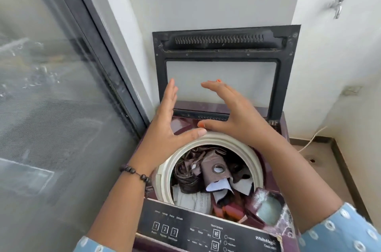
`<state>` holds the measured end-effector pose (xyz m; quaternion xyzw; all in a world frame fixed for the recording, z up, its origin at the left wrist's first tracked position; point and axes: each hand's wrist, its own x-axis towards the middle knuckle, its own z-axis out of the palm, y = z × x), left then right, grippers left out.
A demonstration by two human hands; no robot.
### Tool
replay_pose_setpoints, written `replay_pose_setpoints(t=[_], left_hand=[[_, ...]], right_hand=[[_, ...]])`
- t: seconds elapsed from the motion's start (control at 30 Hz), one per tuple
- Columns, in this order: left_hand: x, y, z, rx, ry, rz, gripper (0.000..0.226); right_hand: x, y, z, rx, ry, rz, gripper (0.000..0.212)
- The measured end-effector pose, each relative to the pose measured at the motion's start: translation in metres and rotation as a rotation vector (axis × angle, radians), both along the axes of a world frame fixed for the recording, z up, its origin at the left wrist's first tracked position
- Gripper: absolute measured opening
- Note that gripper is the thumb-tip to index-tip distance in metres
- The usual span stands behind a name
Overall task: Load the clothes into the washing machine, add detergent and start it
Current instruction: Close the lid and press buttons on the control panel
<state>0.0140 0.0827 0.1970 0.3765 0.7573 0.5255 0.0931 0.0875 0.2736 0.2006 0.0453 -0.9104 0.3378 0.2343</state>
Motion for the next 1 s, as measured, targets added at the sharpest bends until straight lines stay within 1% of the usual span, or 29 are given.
replay_pose_setpoints(t=[0.17,0.3,0.47,0.57,0.73,0.83,0.9,1.0], left_hand=[[-0.021,0.018,0.007,-0.053,0.042,-0.014,0.115],[-0.048,0.046,0.017,-0.107,0.099,-0.061,0.113],[-0.083,0.076,0.024,-0.249,0.223,-0.06,0.108],[-0.105,0.091,0.03,-0.332,0.315,-0.048,0.106],[-0.135,0.121,0.045,-0.46,0.407,-0.069,0.106],[-0.147,0.139,0.05,-0.511,0.453,-0.061,0.105],[-0.153,0.151,0.05,-0.531,0.46,-0.049,0.105],[-0.159,0.164,0.049,-0.567,0.488,-0.027,0.105]], right_hand=[[-0.016,0.018,0.001,0.04,-0.021,-0.021,0.075],[-0.035,0.043,0.007,0.085,-0.075,-0.083,0.074],[-0.072,0.085,0.019,0.199,-0.069,-0.245,0.061],[-0.099,0.108,0.027,0.299,-0.082,-0.29,0.058],[-0.14,0.137,0.039,0.524,-0.137,-0.354,0.06],[-0.156,0.145,0.043,0.689,-0.078,-0.403,0.063],[-0.163,0.146,0.045,0.697,-0.045,-0.434,0.067],[-0.17,0.15,0.047,0.699,-0.091,-0.484,0.074]])
